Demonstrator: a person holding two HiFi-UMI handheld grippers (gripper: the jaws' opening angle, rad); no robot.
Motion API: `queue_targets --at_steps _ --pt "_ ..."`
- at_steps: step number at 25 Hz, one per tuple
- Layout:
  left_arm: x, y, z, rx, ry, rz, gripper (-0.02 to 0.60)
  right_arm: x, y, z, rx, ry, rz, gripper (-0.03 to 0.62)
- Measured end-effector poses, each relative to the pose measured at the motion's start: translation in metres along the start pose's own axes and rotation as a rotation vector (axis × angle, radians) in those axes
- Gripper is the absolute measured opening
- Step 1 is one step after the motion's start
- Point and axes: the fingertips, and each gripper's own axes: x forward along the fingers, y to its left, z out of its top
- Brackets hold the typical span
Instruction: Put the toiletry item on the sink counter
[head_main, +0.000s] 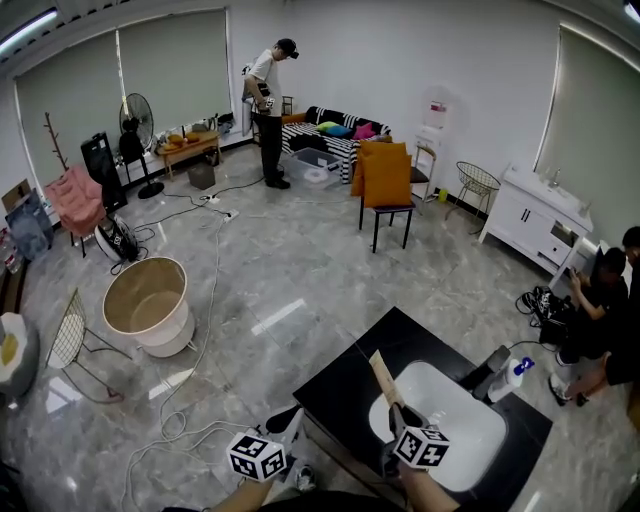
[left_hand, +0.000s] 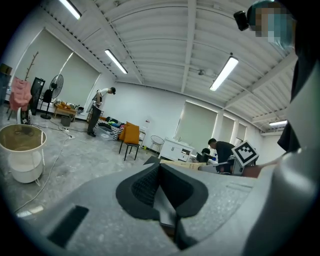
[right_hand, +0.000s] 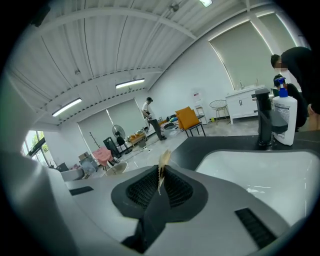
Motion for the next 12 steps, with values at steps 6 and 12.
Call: queue_targets --at_steps 6,12 --pt "0.013 0.032 0.007 -0.006 0.019 -0.025 0.001 0.037 -0.001 0.001 -0.005 0.000 -0.079 0.037" --pt "0.028 0.054 0.012 0.004 0.042 -0.061 0.000 0.063 -0.016 0.002 0.012 -0.013 -0.185 0.037"
